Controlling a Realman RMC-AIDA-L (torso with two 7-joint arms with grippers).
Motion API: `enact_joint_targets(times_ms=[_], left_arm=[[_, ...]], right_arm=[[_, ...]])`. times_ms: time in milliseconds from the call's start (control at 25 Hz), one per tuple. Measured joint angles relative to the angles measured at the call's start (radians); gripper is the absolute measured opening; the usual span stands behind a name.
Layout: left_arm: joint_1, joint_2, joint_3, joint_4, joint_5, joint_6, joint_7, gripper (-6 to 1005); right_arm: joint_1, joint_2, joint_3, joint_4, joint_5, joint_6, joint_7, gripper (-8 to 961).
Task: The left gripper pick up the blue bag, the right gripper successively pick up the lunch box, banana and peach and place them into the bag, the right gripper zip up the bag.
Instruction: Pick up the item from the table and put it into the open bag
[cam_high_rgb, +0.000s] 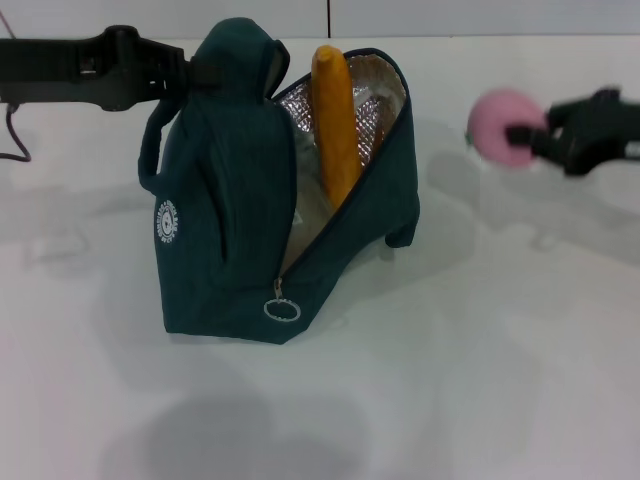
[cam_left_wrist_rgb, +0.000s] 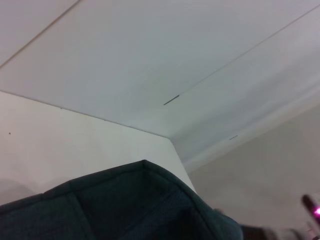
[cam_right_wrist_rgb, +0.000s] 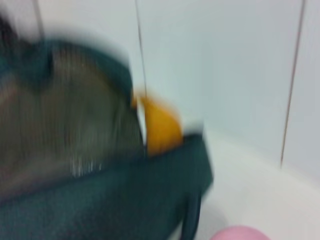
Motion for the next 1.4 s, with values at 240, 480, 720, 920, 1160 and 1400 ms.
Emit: enact_joint_targets(times_ms=[240,480,720,920,1160,1400], left_arm=[[0.0,-0.002,0.0,0.0,0.0,-0.004,0.0,31],[0.0,-0.005,0.0,-0.006,0.004,-0.018,0.0,31],[0.0,-0.007,0.0,-0.01,0.001,-0.039,0.0,31],[0.0,-0.008,-0.001,-0.012,-0.001,-0.04,0.0,31],[0.0,-0.008,0.0,-0.012,-0.001,-0.04,0.0,31],[0.0,-0.008,-0.002,-0.012,-0.002,-0.04,0.0,31]], right_arm=[[0.025,-0.002,0.065,-0.016,0.253,-0.108,-0.09,96],[0.182,0.002,0.003,0.126,0.286,-0.088,-0.13,69],[0.323,0.002,-0.062,0.303,0.279,-0.044,-0.164,45],[0.356,0.001,-0.177,0.329,0.279,0.046,-0.158,38],[0.352,0.003,-0.189,0.323,0.283,0.053,-0.158,174],[0.347,0.002,-0.187,0.321,0.287,0.049,-0.157,461]])
